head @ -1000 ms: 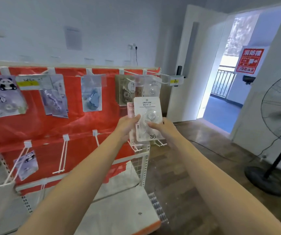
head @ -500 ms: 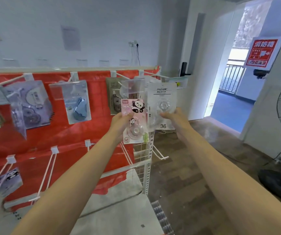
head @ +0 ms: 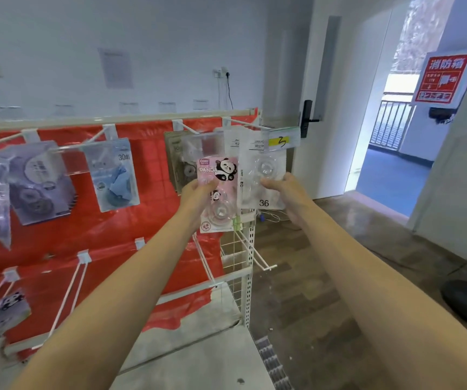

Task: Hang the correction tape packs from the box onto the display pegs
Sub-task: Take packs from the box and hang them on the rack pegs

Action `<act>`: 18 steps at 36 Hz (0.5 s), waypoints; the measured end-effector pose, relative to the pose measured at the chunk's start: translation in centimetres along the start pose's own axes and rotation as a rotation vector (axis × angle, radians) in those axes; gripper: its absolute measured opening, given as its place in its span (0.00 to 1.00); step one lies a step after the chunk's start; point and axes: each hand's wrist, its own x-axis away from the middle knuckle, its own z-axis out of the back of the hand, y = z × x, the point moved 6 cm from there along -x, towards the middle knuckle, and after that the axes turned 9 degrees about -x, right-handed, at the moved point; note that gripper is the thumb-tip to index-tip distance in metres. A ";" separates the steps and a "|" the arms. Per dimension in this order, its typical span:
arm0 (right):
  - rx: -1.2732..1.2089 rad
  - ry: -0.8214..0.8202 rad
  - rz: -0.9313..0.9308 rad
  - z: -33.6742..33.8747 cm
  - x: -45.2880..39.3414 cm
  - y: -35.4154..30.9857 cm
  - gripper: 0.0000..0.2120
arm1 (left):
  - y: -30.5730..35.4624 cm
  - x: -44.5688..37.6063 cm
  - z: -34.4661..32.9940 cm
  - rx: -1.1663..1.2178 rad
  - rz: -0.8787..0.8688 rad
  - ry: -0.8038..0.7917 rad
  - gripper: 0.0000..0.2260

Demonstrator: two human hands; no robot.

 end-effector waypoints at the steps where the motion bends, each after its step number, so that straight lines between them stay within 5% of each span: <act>1: -0.032 0.001 -0.005 0.2 -0.4 0.0 0.28 | 0.0 -0.2 -0.1 -0.002 -0.003 -0.004 0.18; 5: -0.076 -0.008 -0.012 0.4 -0.7 0.4 0.34 | 0.3 -0.2 -0.7 -0.019 -0.008 -0.017 0.12; 8: -0.064 -0.026 -0.044 0.8 -0.4 1.4 0.20 | 0.3 -0.1 -1.1 -0.031 -0.016 -0.033 0.03; 9: -0.068 -0.051 -0.033 0.8 -0.3 1.6 0.09 | 0.2 -0.2 -1.2 -0.030 -0.020 -0.033 0.03; 12: -0.095 -0.048 -0.016 1.0 -0.4 2.0 0.08 | 0.4 -0.2 -1.2 -0.014 -0.026 -0.016 0.16; 14: -0.101 -0.007 -0.015 1.2 -0.4 1.7 0.16 | 0.6 -0.4 -1.4 -0.009 -0.037 -0.021 0.23; 18: -0.115 -0.007 0.011 1.7 -1.8 1.7 0.40 | 1.1 -0.5 -1.7 -0.034 -0.048 -0.018 0.05</act>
